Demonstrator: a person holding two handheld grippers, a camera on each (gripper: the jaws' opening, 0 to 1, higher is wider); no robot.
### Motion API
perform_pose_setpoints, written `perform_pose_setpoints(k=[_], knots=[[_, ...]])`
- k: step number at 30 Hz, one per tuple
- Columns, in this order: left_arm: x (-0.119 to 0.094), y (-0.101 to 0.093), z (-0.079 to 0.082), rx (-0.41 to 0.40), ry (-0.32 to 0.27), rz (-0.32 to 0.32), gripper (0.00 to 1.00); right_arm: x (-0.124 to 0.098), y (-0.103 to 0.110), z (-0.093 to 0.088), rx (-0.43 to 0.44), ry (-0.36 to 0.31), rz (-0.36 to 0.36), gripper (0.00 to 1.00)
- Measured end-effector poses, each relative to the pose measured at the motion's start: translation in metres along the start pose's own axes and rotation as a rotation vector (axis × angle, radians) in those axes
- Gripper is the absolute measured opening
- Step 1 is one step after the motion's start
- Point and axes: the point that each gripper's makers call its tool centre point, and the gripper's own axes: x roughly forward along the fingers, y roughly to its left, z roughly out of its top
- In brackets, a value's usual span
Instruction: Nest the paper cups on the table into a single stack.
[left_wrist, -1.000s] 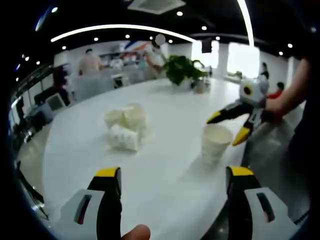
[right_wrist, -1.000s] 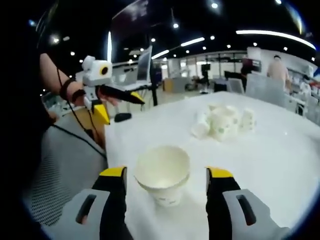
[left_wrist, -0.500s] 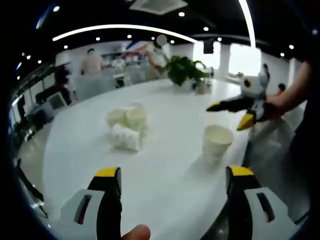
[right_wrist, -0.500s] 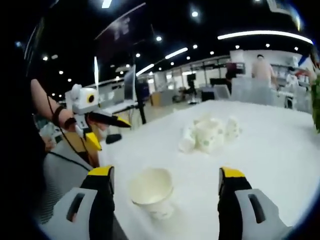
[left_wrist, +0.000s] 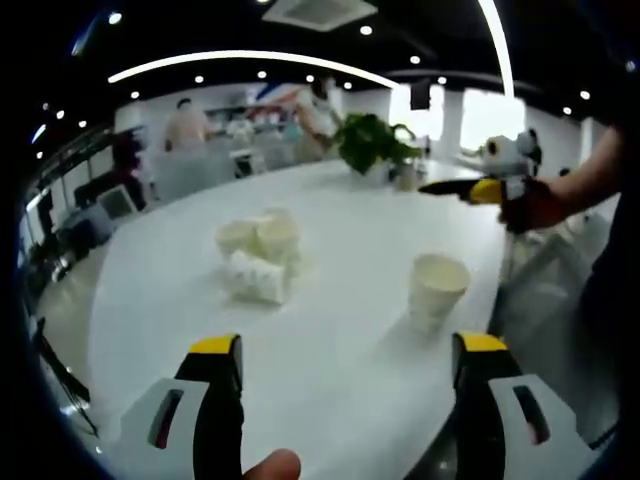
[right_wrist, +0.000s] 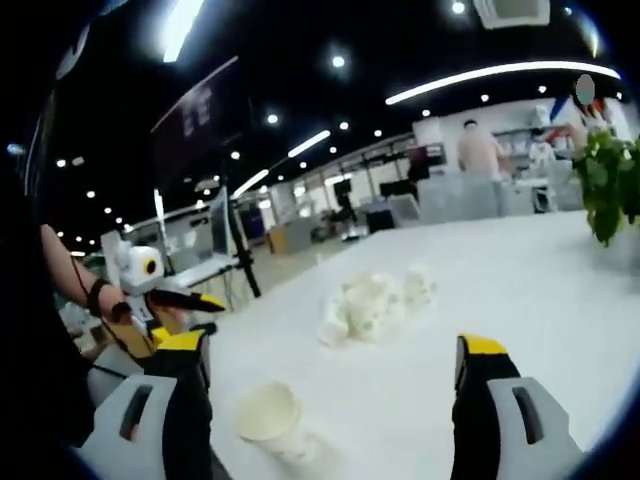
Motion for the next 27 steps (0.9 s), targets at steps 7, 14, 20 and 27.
perform_pose_setpoints(k=[7,14,20,27], knots=[[-0.001,0.002,0.0,-0.009,-0.003,0.006,0.85,-0.013,-0.028,-0.006,-0.004,0.007,-0.078,1.0],[0.001,0.001,0.001,-0.011,-0.002,0.004,0.85,-0.026,-0.065,-0.044,-0.011,0.146,-0.202,1.0],[0.002,0.001,0.001,-0.009,0.002,0.001,0.85,-0.033,-0.085,-0.052,-0.037,0.183,-0.265,1.0],[0.003,0.004,0.004,-0.008,0.004,0.004,0.85,-0.024,-0.072,-0.032,-0.113,0.144,-0.22,1.0]])
